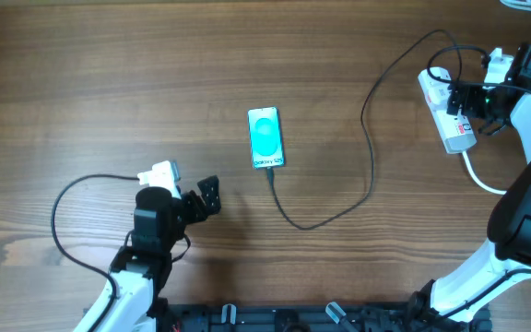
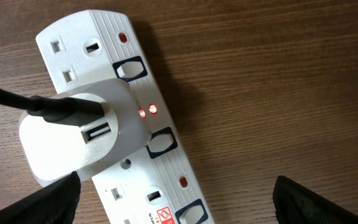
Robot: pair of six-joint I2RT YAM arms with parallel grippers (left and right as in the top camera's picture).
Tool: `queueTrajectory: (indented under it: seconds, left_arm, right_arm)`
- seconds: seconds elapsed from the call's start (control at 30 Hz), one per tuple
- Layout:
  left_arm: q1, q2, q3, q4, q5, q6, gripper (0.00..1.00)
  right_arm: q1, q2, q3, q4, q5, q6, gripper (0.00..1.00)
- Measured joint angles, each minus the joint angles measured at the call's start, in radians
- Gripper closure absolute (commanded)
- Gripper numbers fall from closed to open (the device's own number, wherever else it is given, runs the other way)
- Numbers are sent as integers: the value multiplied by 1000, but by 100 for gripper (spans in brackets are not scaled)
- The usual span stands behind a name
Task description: Plug charger to phone and switch on socket
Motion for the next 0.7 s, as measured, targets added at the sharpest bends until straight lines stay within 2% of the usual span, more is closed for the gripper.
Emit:
queueTrajectory:
  seconds: [0.1, 0.17, 0.27, 0.4, 0.5, 0.7]
  left_arm:
    - [12, -67, -103, 87, 3, -47, 0]
    - [12, -114, -132, 74, 3, -56, 0]
    - [12, -186, -134, -6, 3, -61, 0]
    - [12, -370, -137, -216, -3, -62, 0]
    - [3, -474, -136, -305, -32, -61, 0]
    - [-1, -747, -135, -310, -55, 69, 0]
  right_arm:
    - [0, 0, 0, 0, 0, 0, 0]
    - [0, 0, 0, 0, 0, 0, 0]
    - [0, 0, 0, 0, 0, 0, 0]
    - [0, 0, 0, 2, 0, 0, 0]
    - [0, 0, 0, 3, 0, 0, 0]
    - [0, 0, 0, 4, 0, 0, 0]
